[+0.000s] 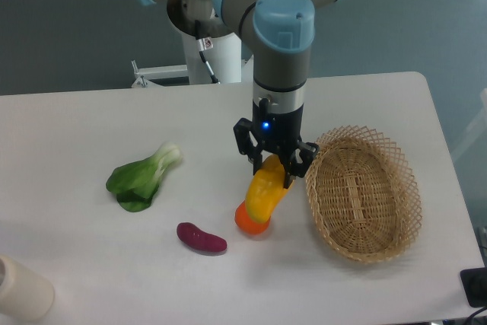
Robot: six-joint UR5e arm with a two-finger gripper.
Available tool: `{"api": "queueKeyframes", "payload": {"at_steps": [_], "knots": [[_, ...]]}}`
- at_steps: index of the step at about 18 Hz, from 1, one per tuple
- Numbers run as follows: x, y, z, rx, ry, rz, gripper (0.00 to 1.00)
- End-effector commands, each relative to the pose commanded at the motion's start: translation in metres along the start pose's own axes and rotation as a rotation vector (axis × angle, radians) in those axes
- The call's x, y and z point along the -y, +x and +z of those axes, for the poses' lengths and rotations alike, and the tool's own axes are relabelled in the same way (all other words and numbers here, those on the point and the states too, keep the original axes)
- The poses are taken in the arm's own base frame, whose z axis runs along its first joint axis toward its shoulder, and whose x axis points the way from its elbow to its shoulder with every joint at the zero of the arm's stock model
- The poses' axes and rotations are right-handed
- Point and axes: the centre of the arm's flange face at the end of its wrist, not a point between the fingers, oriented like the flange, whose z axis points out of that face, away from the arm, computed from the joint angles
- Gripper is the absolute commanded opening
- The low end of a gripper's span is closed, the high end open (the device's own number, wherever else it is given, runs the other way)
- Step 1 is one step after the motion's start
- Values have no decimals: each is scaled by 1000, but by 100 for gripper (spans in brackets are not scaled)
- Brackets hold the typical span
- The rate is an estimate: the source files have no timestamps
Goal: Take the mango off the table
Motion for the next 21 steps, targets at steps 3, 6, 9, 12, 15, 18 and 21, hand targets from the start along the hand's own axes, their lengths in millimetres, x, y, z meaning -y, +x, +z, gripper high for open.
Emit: {"api": "queueKeyframes", "payload": {"at_steps": [3,6,9,12,15,18,21], "knots": [[0,0,-1,3,2,0,56],[-2,-3,-1,6,2,-4,56],[-3,-2,0,3,0,-4,56],[-3,-2,-1,4,1,-4,56],[-3,-3,-1,5,1,-4,56],[-5,-2,2,3,-2,-3,56],[-5,-1,-2,7,2,6,56]]}}
